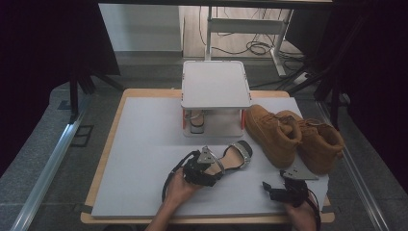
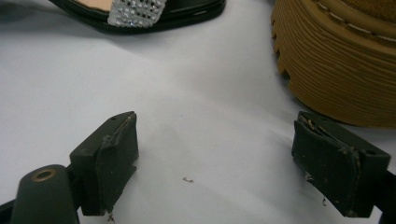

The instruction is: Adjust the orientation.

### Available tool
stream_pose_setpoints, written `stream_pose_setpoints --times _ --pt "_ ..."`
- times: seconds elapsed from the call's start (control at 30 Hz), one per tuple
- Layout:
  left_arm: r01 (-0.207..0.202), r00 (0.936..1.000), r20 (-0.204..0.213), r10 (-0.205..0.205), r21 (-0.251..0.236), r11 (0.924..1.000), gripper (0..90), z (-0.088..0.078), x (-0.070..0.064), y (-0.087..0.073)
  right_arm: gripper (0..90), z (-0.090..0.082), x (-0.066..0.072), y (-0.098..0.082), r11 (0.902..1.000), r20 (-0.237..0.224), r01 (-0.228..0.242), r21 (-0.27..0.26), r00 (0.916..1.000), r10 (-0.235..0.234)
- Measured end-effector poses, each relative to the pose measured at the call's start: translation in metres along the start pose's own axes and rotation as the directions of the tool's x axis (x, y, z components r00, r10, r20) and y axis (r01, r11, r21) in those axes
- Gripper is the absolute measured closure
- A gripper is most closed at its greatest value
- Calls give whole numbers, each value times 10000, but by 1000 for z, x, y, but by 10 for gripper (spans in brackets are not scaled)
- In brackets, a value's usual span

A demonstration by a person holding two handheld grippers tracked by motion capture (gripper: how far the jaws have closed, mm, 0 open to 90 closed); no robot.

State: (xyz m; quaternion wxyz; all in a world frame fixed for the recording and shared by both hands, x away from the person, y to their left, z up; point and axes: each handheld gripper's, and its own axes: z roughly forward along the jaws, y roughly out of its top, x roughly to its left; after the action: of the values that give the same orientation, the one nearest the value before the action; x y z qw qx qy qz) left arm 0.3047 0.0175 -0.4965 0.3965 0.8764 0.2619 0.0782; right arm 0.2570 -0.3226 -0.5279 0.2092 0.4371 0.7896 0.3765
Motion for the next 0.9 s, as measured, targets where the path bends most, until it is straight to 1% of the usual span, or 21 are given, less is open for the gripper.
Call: stream_pose_setpoints --times 0.07,0.1,0.17,0.3,0.5,0.6,0.7,0.8,0.9 --pt "146 9999 -40 -147 -149 9998 393 -2 1 -1 148 0 0 0 10000 -1 -2 0 10000 2" --pt "135 9999 -70 -136 -158 9998 393 -4 2 -1 148 0 0 0 10000 -1 -3 1 10000 3" --pt "237 9996 -145 -241 -261 9994 393 -8 3 -2 148 0 0 0 10000 0 -3 -1 10000 3" --pt "425 9982 -398 -443 -440 9981 393 -15 7 -1 148 0 0 0 10000 -1 0 0 10000 0" --pt "870 9931 -720 -923 -737 9935 393 -22 13 -1 148 0 0 0 10000 0 1 -2 10000 -1" --pt "965 9902 -931 -1043 -852 9917 393 -23 16 1 148 0 0 0 10000 1 1 -2 10000 -1" --pt "1101 9850 -1218 -1219 -998 9889 393 -23 19 4 148 0 0 0 10000 -1 3 1 10000 -3" --pt "1306 9782 -1473 -1462 -1106 9852 393 -22 22 5 148 0 0 0 10000 1 1 -1 10000 -1" --pt "1522 9720 -1622 -1699 -1159 9815 393 -20 27 8 148 0 0 0 10000 1 3 0 10000 -3"
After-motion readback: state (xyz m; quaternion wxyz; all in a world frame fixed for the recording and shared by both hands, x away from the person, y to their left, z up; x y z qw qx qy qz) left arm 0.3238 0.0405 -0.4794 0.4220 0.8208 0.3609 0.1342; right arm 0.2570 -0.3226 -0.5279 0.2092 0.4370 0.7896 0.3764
